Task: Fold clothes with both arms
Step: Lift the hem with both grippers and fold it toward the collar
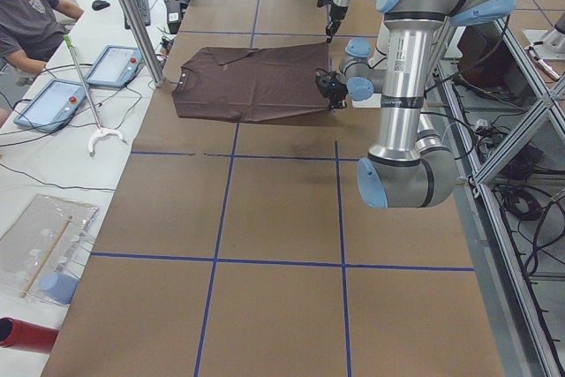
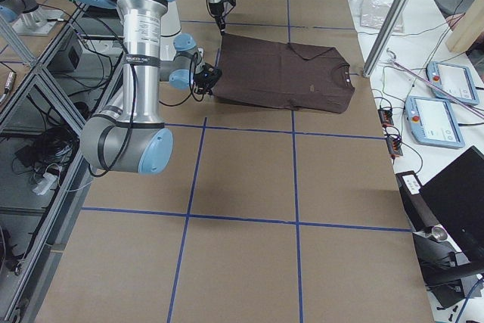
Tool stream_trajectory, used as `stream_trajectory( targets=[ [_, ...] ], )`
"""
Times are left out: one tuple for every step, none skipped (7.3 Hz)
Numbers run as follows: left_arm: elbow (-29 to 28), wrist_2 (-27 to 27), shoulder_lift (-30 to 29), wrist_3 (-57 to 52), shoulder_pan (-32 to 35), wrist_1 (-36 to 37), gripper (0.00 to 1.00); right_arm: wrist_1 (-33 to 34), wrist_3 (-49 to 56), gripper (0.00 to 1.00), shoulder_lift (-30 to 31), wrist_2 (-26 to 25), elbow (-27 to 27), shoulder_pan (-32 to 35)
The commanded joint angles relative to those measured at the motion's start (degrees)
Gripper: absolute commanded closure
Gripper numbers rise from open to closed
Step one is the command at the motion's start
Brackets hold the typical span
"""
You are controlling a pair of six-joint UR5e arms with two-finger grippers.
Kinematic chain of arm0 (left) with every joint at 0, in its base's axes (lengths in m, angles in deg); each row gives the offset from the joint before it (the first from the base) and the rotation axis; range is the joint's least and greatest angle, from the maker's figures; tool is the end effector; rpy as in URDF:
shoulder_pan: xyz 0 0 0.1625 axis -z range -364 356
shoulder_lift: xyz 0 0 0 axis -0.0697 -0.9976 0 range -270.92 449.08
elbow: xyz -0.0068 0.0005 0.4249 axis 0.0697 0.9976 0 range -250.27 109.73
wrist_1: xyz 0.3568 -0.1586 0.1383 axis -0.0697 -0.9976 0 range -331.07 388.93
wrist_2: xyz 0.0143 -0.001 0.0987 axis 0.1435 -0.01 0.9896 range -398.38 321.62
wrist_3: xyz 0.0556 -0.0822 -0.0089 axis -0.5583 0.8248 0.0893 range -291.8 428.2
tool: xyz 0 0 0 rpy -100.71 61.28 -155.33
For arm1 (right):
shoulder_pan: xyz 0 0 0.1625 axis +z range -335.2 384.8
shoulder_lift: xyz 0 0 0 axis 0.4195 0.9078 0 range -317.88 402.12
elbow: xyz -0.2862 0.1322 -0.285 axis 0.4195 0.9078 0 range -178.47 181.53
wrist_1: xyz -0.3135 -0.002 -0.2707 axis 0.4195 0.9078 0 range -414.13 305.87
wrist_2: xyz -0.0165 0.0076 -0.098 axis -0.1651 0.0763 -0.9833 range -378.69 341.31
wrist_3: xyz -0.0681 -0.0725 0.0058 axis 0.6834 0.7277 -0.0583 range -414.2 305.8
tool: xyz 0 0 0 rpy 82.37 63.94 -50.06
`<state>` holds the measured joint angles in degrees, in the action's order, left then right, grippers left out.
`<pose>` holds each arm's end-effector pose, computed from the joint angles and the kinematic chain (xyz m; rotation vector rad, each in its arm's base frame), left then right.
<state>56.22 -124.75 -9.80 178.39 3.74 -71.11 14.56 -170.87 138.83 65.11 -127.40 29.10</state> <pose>0.4564 -0.2029 0.2776 -0.0472 0.9775 -0.4790 -0.4090 -0.1753 0.3542 -0.0840 -0.9480 0.5502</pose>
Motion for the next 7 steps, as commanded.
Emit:
stream_trajectory(
  targets=[
    [10.58,-3.70,0.35,4.06,-3.58,9.19,1.00,-0.05,-0.05,1.00,6.45,2.23,-7.44,-4.36],
    [11.75,-3.72,0.18,9.21,-4.04,10.29,1.00,0.03,-0.05,1.00,7.43,3.46,-10.87,-4.38],
    [11.16,-3.72,-0.35,9.43,-3.09,10.39,1.00,0.04,-0.05,1.00,6.83,3.39,-11.34,-1.16],
    [10.89,-3.90,-0.70,7.00,0.05,10.48,1.00,0.04,0.74,1.00,6.56,3.73,-10.73,3.13],
    [9.67,-3.55,-2.97,0.71,2.69,10.48,1.00,0.21,4.05,1.00,3.77,4.34,-8.64,7.70],
    [4.26,-3.72,-8.04,-2.22,8.12,10.56,1.00,0.73,8.35,1.00,-1.21,8.70,-5.22,14.62],
    [-3.28,-4.07,-12.87,-8.26,12.78,10.48,1.00,1.43,10.48,1.00,-6.40,14.40,-0.23,22.00]
  ],
)
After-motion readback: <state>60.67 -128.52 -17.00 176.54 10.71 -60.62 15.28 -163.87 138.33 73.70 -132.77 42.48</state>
